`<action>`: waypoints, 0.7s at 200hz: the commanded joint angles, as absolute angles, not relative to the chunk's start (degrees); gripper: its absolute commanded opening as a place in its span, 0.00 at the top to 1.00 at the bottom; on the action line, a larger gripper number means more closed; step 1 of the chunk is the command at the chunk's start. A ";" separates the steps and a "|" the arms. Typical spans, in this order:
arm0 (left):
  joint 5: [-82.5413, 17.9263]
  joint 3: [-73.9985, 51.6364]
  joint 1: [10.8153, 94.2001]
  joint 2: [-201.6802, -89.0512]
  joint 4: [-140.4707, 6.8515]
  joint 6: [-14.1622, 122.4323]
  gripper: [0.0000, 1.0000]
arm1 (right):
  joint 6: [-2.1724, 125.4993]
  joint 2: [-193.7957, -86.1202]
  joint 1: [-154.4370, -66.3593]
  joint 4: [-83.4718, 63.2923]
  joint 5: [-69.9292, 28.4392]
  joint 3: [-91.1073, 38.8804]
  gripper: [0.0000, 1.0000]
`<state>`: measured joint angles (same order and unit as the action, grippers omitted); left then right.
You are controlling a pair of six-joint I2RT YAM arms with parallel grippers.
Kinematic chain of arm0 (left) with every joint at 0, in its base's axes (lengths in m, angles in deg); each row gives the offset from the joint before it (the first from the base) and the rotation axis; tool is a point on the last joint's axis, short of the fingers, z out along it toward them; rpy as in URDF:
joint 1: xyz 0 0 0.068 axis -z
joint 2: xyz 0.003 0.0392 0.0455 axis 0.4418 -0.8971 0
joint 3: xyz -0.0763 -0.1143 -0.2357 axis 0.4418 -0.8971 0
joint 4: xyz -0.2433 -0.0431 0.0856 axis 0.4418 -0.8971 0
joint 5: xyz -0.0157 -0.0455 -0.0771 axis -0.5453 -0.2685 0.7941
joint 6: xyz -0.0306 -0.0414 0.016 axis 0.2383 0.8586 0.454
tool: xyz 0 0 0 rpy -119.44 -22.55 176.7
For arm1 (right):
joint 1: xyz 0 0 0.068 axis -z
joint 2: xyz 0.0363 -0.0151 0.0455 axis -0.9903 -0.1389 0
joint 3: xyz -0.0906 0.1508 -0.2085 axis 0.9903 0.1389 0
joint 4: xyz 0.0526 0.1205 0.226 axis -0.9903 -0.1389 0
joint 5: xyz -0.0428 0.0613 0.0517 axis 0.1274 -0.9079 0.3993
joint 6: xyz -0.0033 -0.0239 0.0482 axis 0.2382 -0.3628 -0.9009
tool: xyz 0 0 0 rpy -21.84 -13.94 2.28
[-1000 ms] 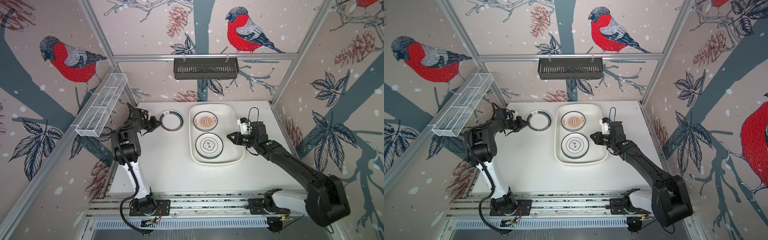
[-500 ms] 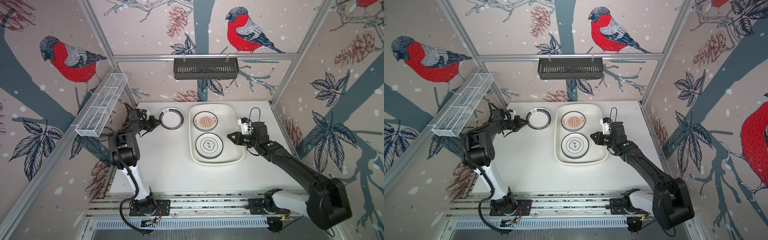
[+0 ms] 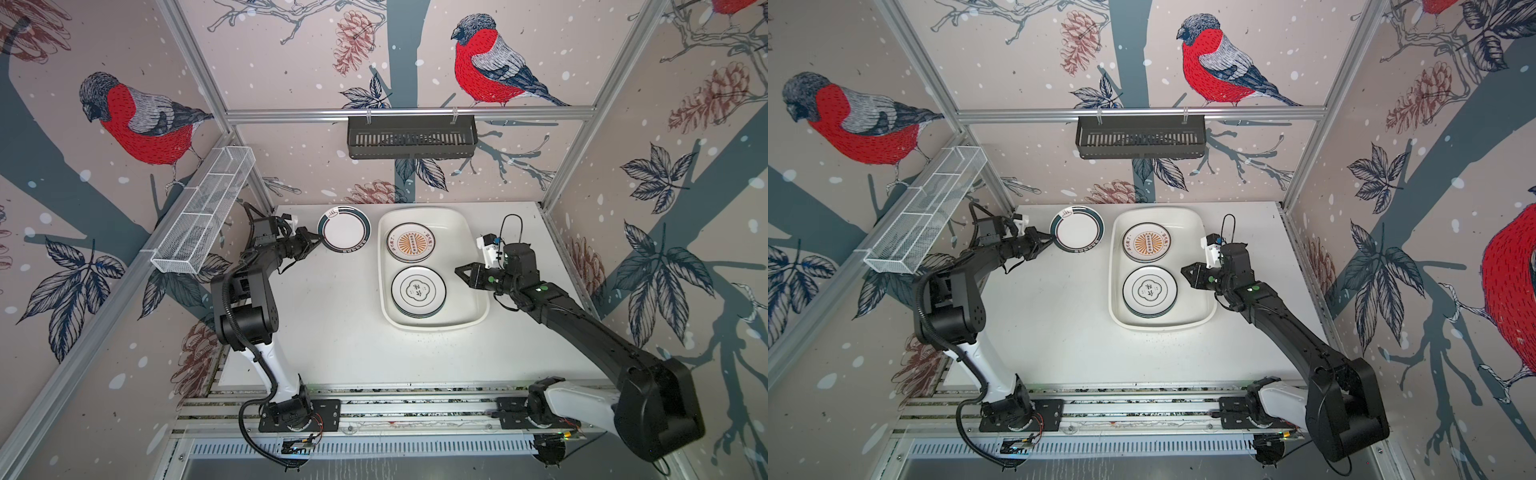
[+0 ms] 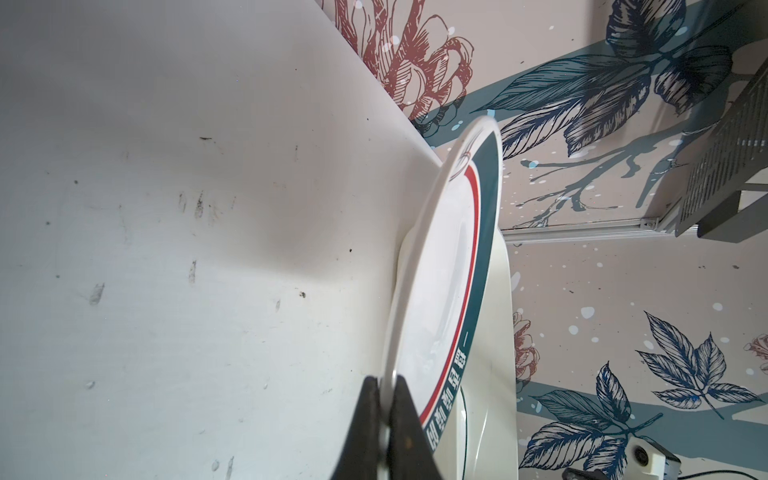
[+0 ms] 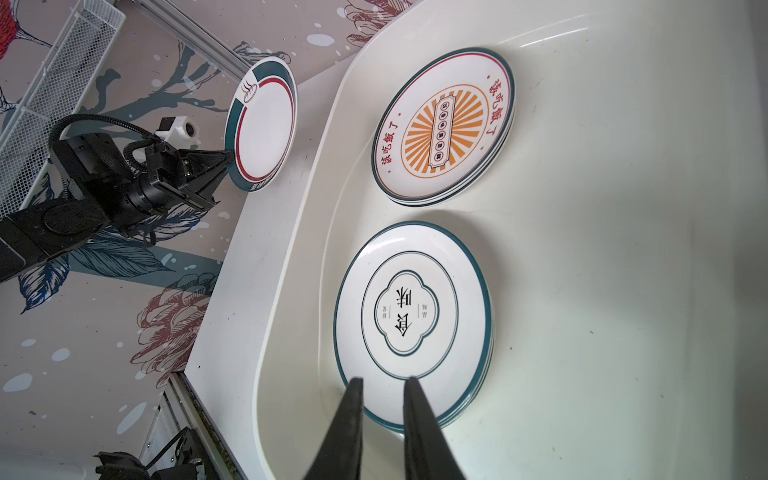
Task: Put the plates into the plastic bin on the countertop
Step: 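Pinch the ring plate rim with the left gripper and tilt it upright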
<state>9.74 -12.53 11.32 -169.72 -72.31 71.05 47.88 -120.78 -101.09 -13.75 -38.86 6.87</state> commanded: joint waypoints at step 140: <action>12.59 -14.27 18.98 -160.22 -67.61 70.59 1.00 | 49.53 -125.46 -105.24 -10.77 -42.42 -1.55 0.64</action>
